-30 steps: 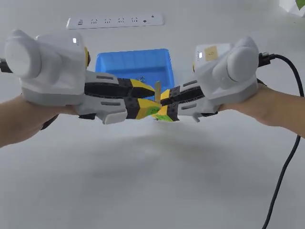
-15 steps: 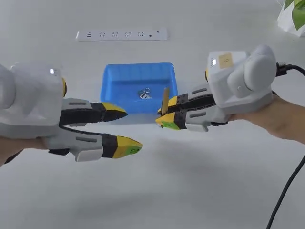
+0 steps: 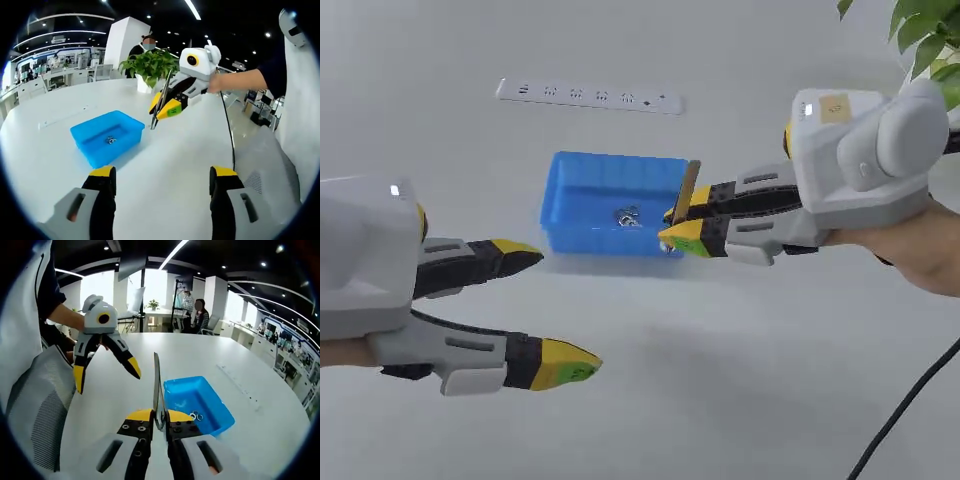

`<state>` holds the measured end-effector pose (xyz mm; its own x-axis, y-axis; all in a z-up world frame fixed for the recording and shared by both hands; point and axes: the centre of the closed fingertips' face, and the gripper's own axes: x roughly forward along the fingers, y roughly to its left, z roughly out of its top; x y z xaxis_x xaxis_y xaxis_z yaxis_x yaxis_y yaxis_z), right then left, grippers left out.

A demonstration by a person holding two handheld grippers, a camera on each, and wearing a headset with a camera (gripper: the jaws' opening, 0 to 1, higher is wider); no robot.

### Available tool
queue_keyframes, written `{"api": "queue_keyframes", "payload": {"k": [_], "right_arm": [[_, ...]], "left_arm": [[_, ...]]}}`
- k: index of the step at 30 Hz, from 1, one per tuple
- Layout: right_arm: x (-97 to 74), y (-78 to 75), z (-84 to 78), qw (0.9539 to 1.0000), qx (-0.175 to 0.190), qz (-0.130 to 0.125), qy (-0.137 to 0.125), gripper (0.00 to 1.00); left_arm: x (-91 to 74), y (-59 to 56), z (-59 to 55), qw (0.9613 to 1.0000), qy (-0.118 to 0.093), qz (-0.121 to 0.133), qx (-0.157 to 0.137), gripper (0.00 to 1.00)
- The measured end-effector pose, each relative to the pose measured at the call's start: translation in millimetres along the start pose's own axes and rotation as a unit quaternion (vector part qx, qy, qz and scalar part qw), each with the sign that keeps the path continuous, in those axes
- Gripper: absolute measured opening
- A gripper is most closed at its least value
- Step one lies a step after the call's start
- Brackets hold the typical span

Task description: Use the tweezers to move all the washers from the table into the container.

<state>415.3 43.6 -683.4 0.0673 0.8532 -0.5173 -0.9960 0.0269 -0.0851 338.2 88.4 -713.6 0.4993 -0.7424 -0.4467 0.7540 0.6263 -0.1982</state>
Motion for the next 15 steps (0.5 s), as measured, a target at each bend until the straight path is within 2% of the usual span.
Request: {"api": "queue_keyframes", "payload": {"k": [2, 10, 15], "right_arm": [[-0.1, -3.1, 5.9, 1.0000, -0.005, -0.004, -0.001, 0.10], [8.0, -18.3, 28.7, 0.9997, -0.023, -0.009, -0.008, 0.10], [19.2, -36.3, 29.6, 0.9993, -0.030, -0.020, -0.004, 0.10]], "left_arm": [[-2.4, -1.5, -3.6, 0.9999, -0.002, 0.000, -0.016, 0.85], [-9.2, -2.8, -17.1, 0.9995, -0.006, 0.016, -0.027, 0.93], [-10.2, -1.8, -21.2, 0.9969, -0.022, 0.023, -0.071, 0.94]]}}
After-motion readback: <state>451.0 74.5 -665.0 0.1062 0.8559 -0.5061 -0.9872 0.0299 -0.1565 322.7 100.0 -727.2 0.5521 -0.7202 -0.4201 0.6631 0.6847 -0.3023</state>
